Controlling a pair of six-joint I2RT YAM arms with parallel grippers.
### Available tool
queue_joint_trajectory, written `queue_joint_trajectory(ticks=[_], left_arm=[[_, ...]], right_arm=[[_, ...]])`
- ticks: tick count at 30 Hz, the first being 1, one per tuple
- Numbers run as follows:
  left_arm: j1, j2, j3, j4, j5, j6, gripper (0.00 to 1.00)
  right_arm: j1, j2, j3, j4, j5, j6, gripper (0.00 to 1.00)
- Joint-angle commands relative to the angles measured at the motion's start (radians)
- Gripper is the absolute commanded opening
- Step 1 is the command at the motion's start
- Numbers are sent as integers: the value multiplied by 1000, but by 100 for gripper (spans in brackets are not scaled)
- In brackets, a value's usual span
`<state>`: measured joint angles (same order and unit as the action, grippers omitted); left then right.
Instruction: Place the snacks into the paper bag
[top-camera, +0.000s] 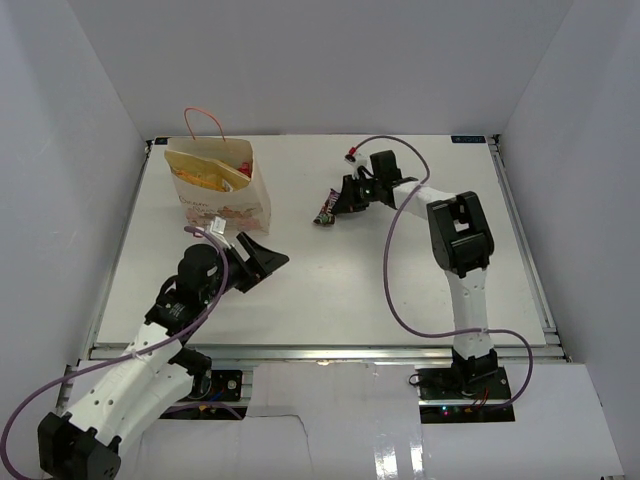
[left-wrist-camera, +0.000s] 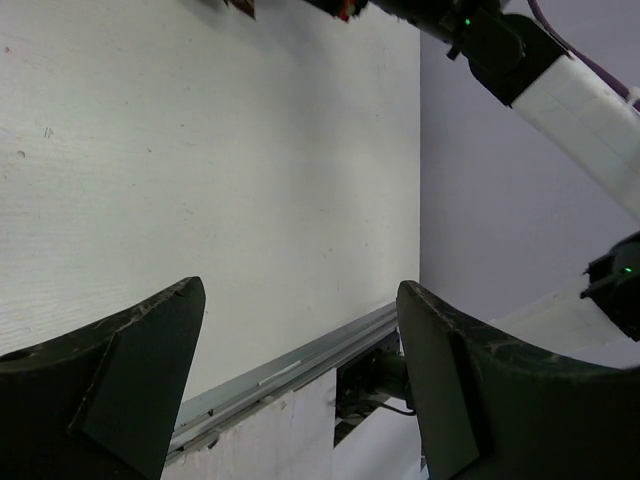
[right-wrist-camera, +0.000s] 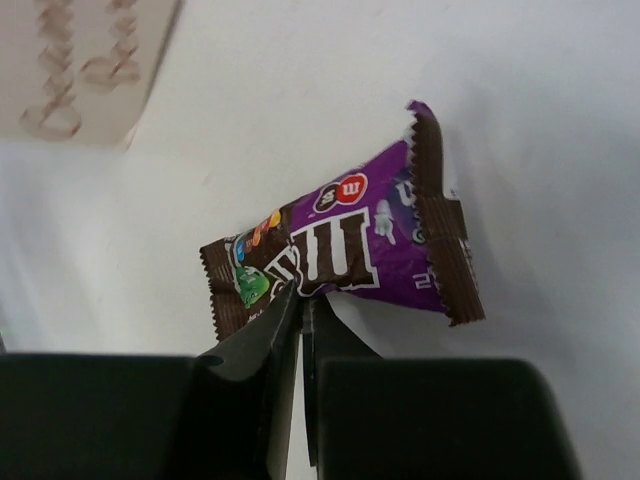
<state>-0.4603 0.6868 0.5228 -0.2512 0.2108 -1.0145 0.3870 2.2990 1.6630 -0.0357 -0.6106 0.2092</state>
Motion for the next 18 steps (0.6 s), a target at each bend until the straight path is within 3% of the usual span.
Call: queue_joint_trajectory(ticks=[1, 5, 9, 18], left_arm=[[-1, 16, -30, 104, 44, 31, 88], [-1, 62, -81, 197, 70, 40, 86], [-1, 146, -83, 297, 125, 47, 85], [-8, 267, -40, 371, 200, 17, 74]], right_arm=[[-4, -232, -214, 17, -308, -226, 8], [16, -410, -400, -111, -396, -536, 8], [58, -565, -532, -266, -482, -713, 8], [226, -677, -589, -306, -515, -755, 8]])
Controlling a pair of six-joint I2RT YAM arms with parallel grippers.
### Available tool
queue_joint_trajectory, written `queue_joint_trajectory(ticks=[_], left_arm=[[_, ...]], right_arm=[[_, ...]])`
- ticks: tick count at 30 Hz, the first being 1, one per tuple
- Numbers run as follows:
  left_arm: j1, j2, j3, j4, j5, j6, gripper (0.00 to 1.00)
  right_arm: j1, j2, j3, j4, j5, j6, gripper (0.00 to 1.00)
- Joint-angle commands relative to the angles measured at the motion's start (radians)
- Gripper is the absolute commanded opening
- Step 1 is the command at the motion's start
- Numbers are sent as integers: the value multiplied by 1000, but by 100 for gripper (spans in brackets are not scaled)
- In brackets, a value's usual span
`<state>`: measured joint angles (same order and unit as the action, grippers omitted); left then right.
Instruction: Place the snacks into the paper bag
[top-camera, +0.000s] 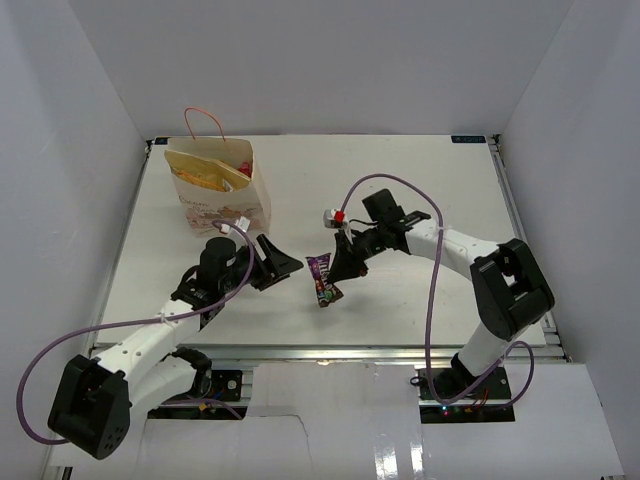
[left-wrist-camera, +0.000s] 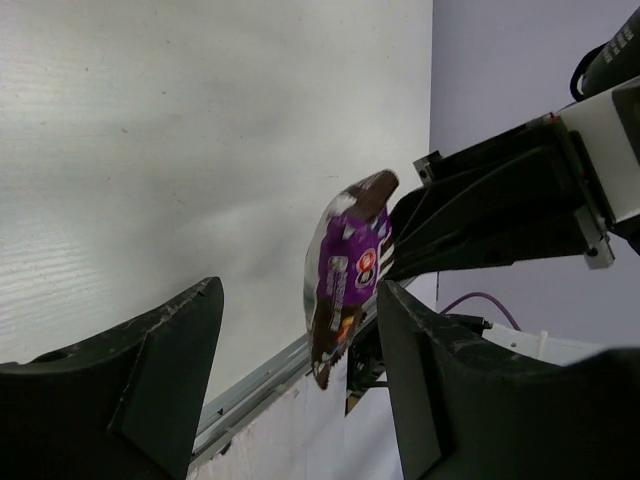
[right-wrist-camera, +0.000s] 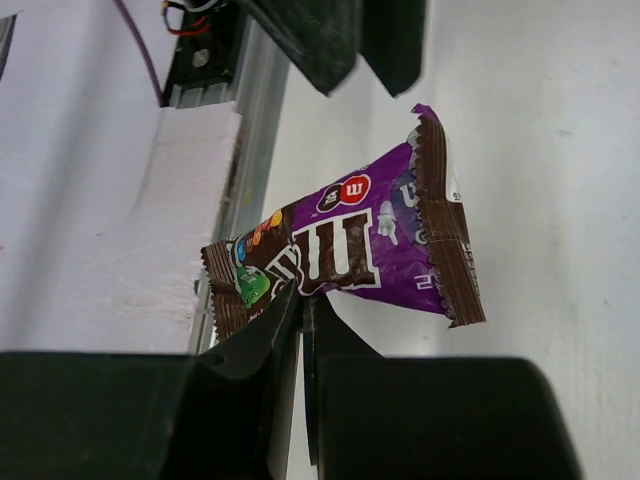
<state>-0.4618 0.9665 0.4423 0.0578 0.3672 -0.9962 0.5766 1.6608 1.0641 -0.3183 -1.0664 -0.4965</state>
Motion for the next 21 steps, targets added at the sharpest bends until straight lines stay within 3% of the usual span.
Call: queue_joint_trajectory(ticks=[1, 8, 16, 21], left_arm=[[-8, -17, 35, 63, 45, -10, 72], [-15, -72, -5, 70, 84, -42, 64], [-18, -126, -47, 65, 125, -67, 58], [-18, -129, -34, 60, 116, -61, 33]], right_arm=[[49, -39, 16, -22, -61, -40, 8], [140, -12, 80, 27, -66, 30, 8], [161, 39, 180, 50, -64, 75, 8], [184, 40, 197, 50, -67, 84, 8]])
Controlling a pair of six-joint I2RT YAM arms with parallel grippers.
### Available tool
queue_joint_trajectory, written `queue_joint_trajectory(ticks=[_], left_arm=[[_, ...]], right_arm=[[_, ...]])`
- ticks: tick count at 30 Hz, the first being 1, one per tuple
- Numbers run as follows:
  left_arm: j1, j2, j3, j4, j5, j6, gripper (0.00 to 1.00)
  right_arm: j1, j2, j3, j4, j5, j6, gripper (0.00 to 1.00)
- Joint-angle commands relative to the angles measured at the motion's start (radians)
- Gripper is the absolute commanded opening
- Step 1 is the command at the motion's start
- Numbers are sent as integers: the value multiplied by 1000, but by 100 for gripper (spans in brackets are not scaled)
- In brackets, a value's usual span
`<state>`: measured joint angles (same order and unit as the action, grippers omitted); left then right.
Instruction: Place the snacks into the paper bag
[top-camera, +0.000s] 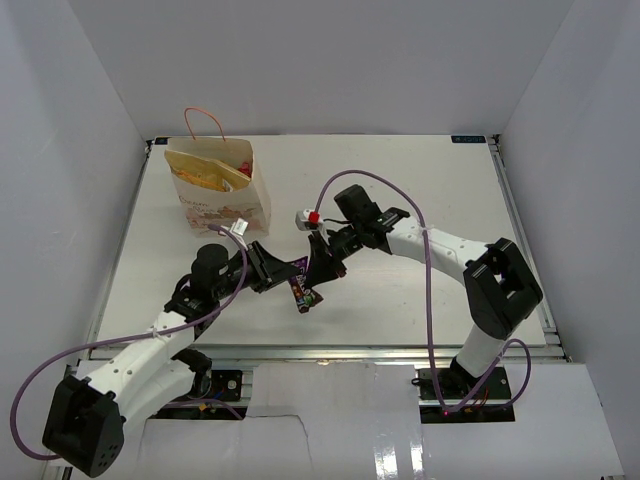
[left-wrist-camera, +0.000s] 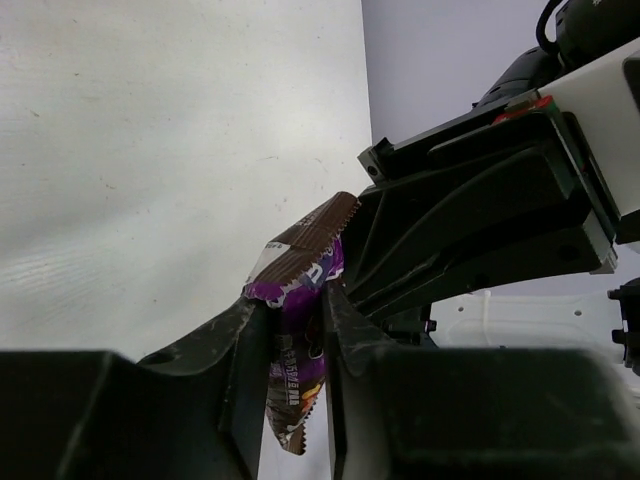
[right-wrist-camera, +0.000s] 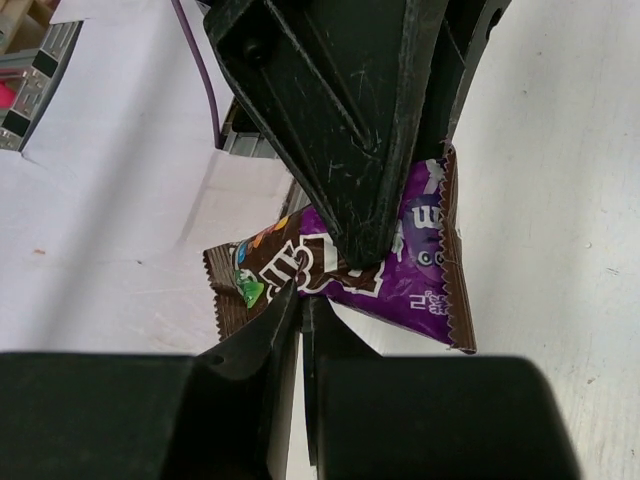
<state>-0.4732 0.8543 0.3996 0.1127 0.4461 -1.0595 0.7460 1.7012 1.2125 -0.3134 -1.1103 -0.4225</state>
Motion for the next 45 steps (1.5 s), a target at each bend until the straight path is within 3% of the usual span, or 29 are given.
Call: queue_joint_trajectory(ticks=[1, 3, 6, 8, 10, 13, 18, 25, 30, 34, 40, 45], left_arm=[[-7, -18, 13, 2, 33, 6, 32], [-7, -29, 34, -28, 19, 22, 26], [-7, -56, 89, -122, -23, 76, 13], [-7, -81, 131, -239, -76, 116, 0], [-7, -115, 223, -338, -133, 179, 0], [-7, -142, 391, -583, -282, 258, 0], [-7, -107, 654, -705, -570, 357, 0], [-7, 150, 1057, -731, -891, 390, 0], [-7, 320, 1200, -641, -1082, 496, 0], [-4, 410, 1233, -593, -1343, 477, 0], [21, 537, 1291, -579, -1422, 437, 0], [83, 598, 1297, -610, -1356, 372, 0]], right_arm=[[15, -2, 45, 45, -23, 10, 8], [16, -11, 33, 43, -17, 7, 9], [15, -29, 24, 24, 0, -19, 26], [12, -49, 24, -12, 20, -33, 44], [-14, -64, 45, -71, 61, -62, 61], [-101, -106, 107, -151, 89, -99, 75], [-265, -123, 166, -188, 119, -114, 77], [-290, -135, 105, -167, 178, -88, 78], [-290, -156, 55, -127, 214, -53, 79], [-290, -183, 18, -107, 240, -39, 79], [-290, -204, -27, -87, 256, -21, 79], [-293, -210, -33, -84, 264, -18, 79]])
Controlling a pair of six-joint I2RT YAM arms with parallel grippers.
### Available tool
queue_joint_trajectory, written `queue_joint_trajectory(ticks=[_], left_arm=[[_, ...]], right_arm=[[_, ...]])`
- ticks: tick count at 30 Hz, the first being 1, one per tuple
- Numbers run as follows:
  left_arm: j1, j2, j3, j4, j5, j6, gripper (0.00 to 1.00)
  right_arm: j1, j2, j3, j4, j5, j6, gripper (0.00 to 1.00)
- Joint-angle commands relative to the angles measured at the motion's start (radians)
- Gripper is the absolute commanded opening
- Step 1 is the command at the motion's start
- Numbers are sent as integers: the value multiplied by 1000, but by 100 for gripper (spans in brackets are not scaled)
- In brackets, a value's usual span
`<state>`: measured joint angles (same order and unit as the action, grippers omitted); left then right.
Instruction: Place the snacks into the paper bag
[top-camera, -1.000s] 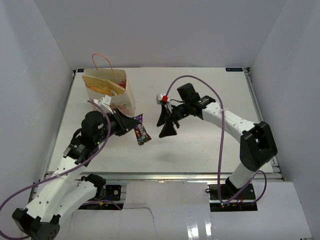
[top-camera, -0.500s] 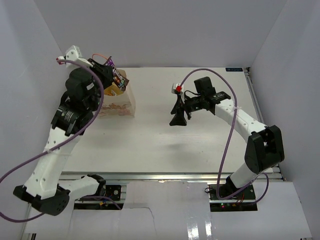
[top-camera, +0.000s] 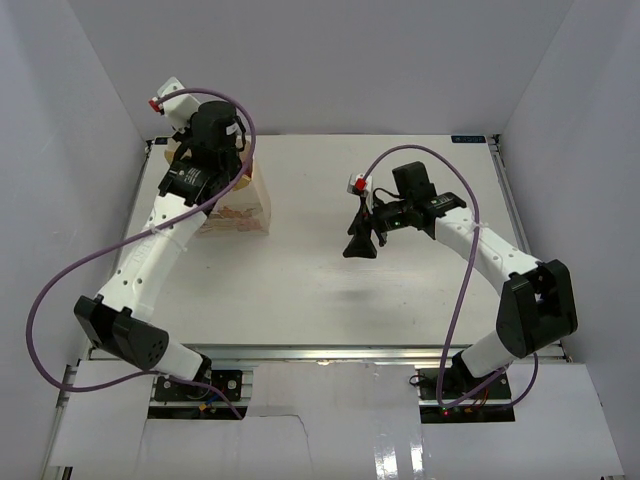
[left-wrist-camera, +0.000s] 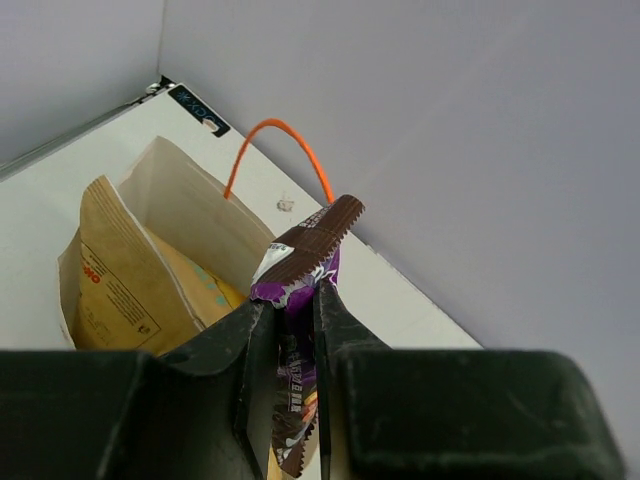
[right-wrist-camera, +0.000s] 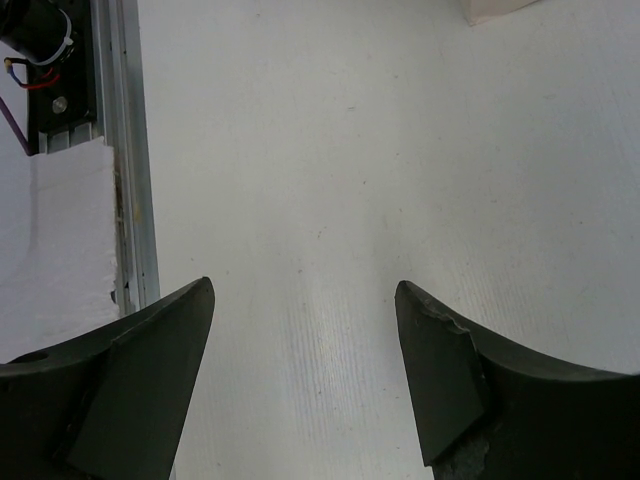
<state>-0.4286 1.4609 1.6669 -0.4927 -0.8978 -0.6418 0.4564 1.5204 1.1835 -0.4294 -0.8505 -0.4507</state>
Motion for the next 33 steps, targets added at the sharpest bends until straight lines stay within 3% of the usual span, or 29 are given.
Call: queue_joint_trajectory(ticks=[1, 5, 6, 7, 9, 10, 13, 14, 18, 20, 21, 22, 25, 26, 29, 30, 33], left_arm=[[51, -2, 16, -13, 2, -85, 0], [100, 4, -22, -64, 85, -177, 0], [114, 3, -33, -72, 118, -188, 4], [120, -5, -56, -70, 138, -208, 22], [139, -10, -67, -66, 212, -217, 40], [143, -11, -67, -61, 241, -217, 56], [146, -39, -75, -23, 335, -188, 79], [152, -45, -72, -20, 352, -185, 83], [156, -92, -50, -20, 420, -167, 91], [157, -144, -45, 5, 488, -130, 96], [157, -171, -59, 31, 544, -40, 97], [157, -204, -85, 67, 703, 12, 98], [157, -371, -257, 195, 1013, 157, 98], [157, -414, -306, 209, 1064, 171, 98], [157, -597, -507, 188, 1192, 211, 98], [157, -700, -624, 184, 1208, 211, 98], [157, -856, -792, 180, 1231, 197, 98]], right_arm=[[-5, -31, -7, 31, 2, 10, 79], [-16, -37, -13, 32, 10, 10, 79], [-18, -42, -15, 31, 10, 10, 79], [-21, -43, -18, 31, 10, 10, 79], [-28, -49, -21, 29, 10, 12, 79], [-31, -51, -22, 29, 10, 12, 79], [-41, -65, -27, 23, 18, 10, 79], [-42, -71, -28, 23, 21, 9, 79], [-59, -89, -30, 11, 59, 17, 79], [-61, -104, -19, 12, 192, 49, 80], [-64, -109, -13, 17, 261, 93, 81], [-65, -117, -6, 18, 415, 119, 88], [-81, -138, 22, 17, 648, 150, 97], [-85, -147, 22, 21, 689, 149, 94], [-107, -196, -7, 58, 793, 152, 90], [-111, -207, -19, 70, 821, 156, 90], [-116, -255, -56, 110, 954, 188, 90]])
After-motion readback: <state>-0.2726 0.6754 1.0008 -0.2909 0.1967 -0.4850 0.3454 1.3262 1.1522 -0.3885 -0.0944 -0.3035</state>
